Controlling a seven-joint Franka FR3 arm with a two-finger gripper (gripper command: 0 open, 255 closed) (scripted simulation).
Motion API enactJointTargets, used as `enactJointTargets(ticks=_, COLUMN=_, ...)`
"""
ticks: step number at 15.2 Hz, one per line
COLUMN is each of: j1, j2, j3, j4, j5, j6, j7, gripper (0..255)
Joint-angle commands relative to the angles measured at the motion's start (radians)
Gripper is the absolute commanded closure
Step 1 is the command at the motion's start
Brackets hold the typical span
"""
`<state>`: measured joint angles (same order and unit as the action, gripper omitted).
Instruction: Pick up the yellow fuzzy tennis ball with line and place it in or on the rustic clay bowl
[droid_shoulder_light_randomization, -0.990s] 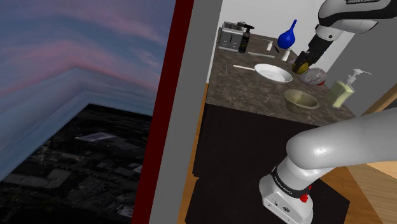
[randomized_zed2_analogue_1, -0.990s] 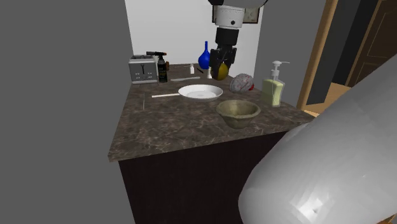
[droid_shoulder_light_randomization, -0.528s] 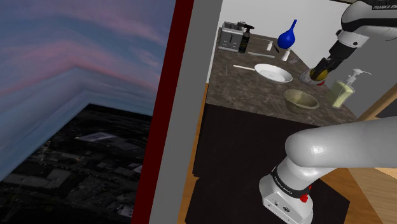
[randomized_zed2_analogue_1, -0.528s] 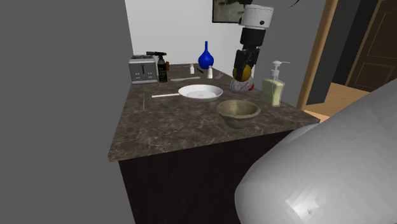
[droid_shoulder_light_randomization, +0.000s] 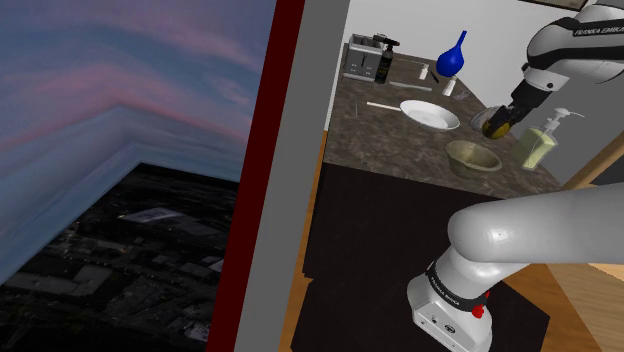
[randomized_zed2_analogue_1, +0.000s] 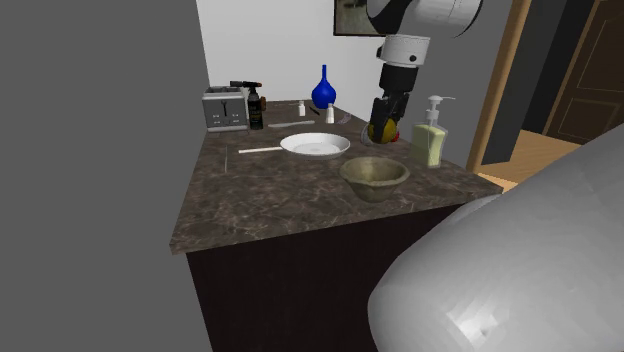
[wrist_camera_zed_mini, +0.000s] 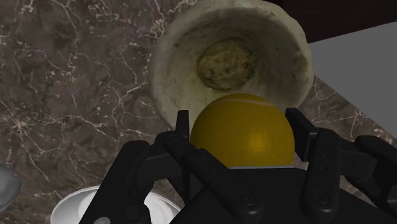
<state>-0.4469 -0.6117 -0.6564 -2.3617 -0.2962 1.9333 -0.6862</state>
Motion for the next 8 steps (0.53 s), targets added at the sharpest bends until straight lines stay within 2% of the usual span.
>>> enactJointTargets(ticks=1, j1=-0.001, j2=0.003, j3=-0.007, j4=-0.025, j5=-0.004, j6=0.028, j7=0.001, gripper=255)
enactJointTargets(ticks=5, j1=-0.002, j2=0.016, j3=-0.028, j4=-0.075, j5=-0.014, j6=0.092, j7=-0.001, gripper=255)
enactJointTargets(ticks=8, j1=-0.002, j2=0.016, j3=-0.028, j4=-0.075, j5=-0.014, j6=0.092, j7=-0.001, gripper=255)
